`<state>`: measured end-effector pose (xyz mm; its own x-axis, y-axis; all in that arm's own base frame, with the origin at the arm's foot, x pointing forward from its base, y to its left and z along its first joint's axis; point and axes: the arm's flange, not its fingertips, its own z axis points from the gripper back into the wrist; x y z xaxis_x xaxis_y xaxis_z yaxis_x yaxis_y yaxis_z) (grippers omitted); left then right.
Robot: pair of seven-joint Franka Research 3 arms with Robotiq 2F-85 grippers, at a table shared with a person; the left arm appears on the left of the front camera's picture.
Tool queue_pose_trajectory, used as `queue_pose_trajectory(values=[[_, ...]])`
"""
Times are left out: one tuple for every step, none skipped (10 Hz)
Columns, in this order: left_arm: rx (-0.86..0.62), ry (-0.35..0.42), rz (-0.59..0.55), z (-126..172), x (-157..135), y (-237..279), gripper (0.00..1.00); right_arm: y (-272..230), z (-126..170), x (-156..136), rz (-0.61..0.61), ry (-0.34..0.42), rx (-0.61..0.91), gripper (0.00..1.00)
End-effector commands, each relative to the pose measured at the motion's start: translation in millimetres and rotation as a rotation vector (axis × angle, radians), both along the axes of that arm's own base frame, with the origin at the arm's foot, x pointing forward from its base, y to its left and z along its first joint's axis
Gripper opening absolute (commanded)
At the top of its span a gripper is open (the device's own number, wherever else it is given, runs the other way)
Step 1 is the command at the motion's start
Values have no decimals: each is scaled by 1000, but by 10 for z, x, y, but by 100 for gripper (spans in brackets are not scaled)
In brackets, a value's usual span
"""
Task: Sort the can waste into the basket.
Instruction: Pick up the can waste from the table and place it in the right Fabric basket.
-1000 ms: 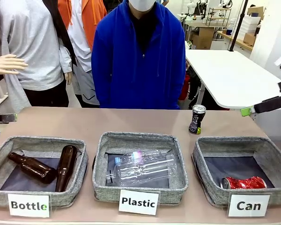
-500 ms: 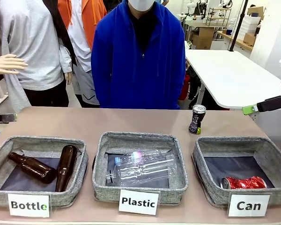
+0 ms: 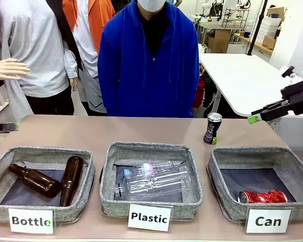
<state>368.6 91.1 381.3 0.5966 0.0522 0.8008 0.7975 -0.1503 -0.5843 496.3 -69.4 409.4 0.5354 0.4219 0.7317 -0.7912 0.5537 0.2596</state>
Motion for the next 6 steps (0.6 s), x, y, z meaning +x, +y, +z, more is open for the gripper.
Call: queue_pose_trajectory(values=[[5, 6, 7, 25, -37, -14, 100, -69, -272, 385, 74, -58, -20, 100], [5, 6, 7, 25, -37, -14, 100, -43, -470, 506, 90, -77, -29, 100], [5, 6, 7, 25, -37, -14, 100, 14, -660, 623, 137, -91, 16, 100], [5, 6, 7, 25, -37, -14, 100, 78, -874, 725, 146, -114, 5, 100], [5, 6, 7, 25, -37, -14, 100, 127, -1045, 777, 167, -111, 7, 100], [5, 6, 7, 25, -37, -14, 100, 214, -1160, 789, 182, -126, 17, 100]])
